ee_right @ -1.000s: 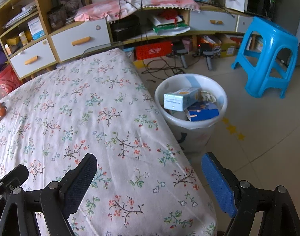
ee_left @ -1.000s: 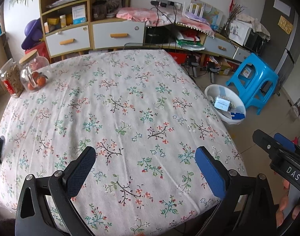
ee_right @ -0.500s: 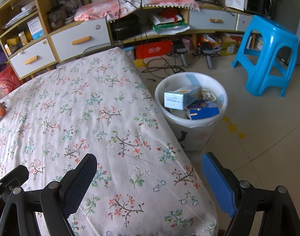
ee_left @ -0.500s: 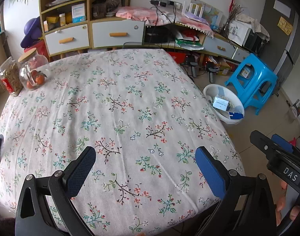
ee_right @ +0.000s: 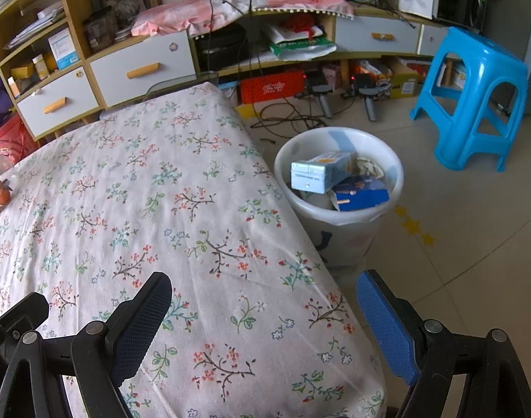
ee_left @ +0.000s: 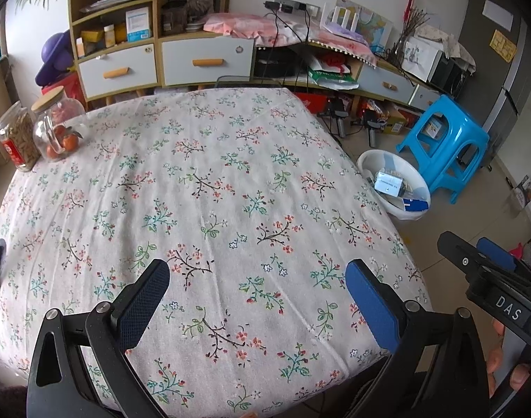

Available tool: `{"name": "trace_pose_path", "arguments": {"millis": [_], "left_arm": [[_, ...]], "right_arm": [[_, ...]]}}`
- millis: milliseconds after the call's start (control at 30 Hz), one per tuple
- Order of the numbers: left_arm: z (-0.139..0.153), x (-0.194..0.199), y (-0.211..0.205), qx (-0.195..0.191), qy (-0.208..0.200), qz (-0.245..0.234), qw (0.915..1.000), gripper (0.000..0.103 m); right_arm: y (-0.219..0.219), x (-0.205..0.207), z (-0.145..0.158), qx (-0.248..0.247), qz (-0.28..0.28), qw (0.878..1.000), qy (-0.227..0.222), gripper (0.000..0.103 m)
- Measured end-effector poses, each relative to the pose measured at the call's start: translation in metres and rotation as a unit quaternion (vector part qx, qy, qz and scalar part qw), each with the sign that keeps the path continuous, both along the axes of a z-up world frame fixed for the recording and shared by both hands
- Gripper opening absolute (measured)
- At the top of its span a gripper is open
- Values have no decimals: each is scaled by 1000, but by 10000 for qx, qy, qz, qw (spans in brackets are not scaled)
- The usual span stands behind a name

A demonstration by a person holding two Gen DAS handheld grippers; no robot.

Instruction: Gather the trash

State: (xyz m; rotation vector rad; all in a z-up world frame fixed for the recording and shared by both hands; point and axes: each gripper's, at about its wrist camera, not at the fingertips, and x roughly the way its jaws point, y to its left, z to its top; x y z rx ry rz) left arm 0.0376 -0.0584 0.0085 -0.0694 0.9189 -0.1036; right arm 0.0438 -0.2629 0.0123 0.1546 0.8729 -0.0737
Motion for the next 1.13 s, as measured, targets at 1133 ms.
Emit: {"name": "trace_pose_path", "arguments": {"millis": [1133], "left_arm": [[17, -3, 6, -43, -49, 22, 10000, 102]], "right_arm": [[6, 6, -10, -53, 56, 9998, 174, 98]]}}
